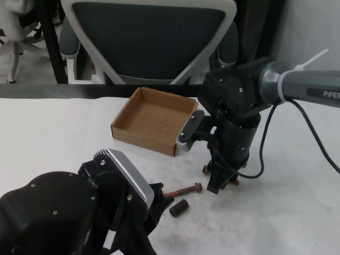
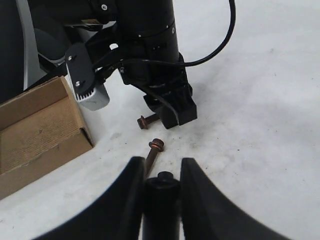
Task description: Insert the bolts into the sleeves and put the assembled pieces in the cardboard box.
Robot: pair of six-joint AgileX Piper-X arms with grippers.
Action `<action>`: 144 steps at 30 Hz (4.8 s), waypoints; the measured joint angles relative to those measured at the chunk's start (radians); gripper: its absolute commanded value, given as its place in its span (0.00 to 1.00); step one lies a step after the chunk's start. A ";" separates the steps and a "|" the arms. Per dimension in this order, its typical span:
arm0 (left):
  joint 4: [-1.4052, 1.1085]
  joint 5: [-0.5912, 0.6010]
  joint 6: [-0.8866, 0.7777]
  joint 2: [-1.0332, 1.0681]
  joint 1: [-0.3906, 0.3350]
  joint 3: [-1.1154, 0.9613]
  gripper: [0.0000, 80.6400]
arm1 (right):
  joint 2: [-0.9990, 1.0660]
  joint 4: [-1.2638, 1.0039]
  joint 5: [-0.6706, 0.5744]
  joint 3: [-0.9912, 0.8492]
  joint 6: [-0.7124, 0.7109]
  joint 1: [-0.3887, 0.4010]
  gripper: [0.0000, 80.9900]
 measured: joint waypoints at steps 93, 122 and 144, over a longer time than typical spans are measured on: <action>-0.586 0.308 -0.060 -0.013 0.000 0.264 0.01 | -1.209 -1.248 -0.140 1.129 0.583 0.353 0.00; -0.632 0.355 -0.105 0.053 -0.003 0.222 0.01 | -1.163 -1.461 -0.233 1.151 0.568 0.434 0.00; -0.726 0.380 -0.177 0.092 -0.006 0.217 0.01 | -1.117 -1.473 -0.248 1.151 0.566 0.434 0.00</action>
